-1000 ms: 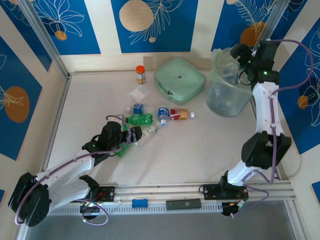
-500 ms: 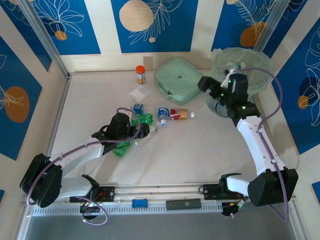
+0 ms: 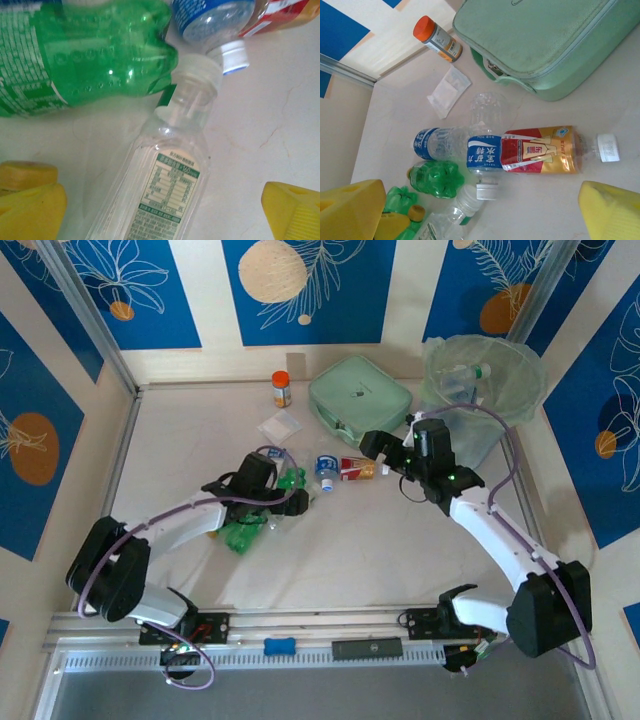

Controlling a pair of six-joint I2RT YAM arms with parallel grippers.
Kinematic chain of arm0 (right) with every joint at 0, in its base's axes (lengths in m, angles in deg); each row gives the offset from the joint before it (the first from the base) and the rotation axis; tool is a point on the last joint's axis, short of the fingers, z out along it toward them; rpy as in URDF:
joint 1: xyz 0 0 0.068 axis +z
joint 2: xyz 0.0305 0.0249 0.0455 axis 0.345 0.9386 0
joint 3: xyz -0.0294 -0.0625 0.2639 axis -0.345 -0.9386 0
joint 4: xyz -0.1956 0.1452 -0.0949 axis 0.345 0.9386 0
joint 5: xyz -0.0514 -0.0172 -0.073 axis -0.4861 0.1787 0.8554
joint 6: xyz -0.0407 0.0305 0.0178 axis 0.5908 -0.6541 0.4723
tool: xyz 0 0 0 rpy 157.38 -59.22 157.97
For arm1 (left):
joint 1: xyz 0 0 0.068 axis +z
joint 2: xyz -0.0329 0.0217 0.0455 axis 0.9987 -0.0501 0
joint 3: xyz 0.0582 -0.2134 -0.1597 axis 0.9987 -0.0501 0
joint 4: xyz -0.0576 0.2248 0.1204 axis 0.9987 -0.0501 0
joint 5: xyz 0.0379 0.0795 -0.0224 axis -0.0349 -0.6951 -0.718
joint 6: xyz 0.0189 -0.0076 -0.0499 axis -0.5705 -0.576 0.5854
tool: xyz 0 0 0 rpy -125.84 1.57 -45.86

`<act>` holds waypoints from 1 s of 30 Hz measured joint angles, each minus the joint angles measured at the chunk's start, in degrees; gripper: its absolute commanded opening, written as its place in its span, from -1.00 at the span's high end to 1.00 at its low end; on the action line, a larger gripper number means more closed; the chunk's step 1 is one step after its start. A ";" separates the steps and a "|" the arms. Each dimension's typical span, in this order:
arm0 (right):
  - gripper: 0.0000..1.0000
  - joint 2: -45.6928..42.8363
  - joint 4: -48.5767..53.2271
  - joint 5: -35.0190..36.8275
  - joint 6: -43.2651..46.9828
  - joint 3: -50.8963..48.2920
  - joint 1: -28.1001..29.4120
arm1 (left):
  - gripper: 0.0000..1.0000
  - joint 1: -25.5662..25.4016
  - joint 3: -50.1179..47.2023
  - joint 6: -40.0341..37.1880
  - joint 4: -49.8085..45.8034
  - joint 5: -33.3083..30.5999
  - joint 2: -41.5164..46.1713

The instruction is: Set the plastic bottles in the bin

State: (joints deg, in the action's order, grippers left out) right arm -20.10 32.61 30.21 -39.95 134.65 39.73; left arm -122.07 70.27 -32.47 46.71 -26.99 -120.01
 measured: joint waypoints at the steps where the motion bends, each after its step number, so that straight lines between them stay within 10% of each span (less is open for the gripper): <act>1: -0.98 0.39 -0.66 0.00 -0.20 0.00 0.00 | -0.99 -0.02 0.07 0.00 -0.72 0.04 -0.26; 16: -0.98 2.03 -4.61 -0.02 -2.38 -1.14 0.37 | -0.92 -5.03 2.10 0.24 -4.11 0.09 -4.07; 30: -0.98 2.12 -4.61 -0.02 -2.97 -1.14 0.37 | -0.45 -10.10 7.80 -1.75 -9.55 -6.51 -11.04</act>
State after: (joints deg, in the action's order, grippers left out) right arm -17.98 28.00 30.19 -42.93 133.51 40.10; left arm -132.16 78.07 -34.21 37.16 -33.50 -131.04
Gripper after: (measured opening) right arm 0.990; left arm 0.760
